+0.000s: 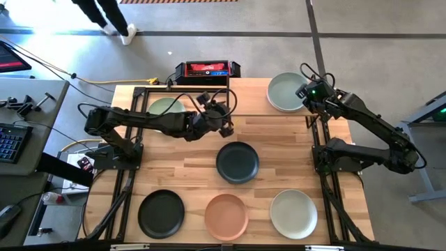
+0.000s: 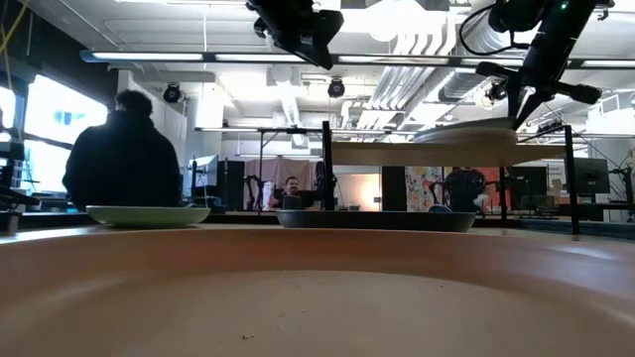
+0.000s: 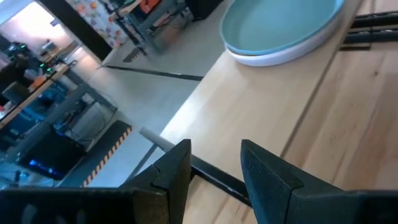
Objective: Place and stack plates onto a shelf
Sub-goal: Stack the gray plate on the orange plate on the shelf
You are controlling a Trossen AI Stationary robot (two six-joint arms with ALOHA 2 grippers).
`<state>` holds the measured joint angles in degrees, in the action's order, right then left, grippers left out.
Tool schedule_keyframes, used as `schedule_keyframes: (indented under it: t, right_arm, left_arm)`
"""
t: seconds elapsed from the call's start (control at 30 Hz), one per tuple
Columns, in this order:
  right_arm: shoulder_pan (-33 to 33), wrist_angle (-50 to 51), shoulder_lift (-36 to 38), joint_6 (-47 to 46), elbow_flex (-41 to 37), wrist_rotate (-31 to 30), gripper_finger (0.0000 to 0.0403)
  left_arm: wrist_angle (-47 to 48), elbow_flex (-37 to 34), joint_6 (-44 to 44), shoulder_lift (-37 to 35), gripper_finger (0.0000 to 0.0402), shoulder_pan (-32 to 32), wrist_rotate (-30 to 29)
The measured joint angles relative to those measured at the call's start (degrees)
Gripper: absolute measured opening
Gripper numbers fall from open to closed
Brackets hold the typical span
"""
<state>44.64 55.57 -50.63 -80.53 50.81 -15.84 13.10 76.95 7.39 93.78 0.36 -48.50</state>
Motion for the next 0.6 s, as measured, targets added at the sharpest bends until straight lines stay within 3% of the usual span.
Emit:
schedule_keyframes:
  t: [0.6]
  right_arm:
    - [0.00, -2.46, 0.00, 3.49, 0.00, 1.33, 0.0001]
  left_arm:
    - [-0.07, 0.00, 0.32, 0.00, 0.0130, 0.00, 1.89]
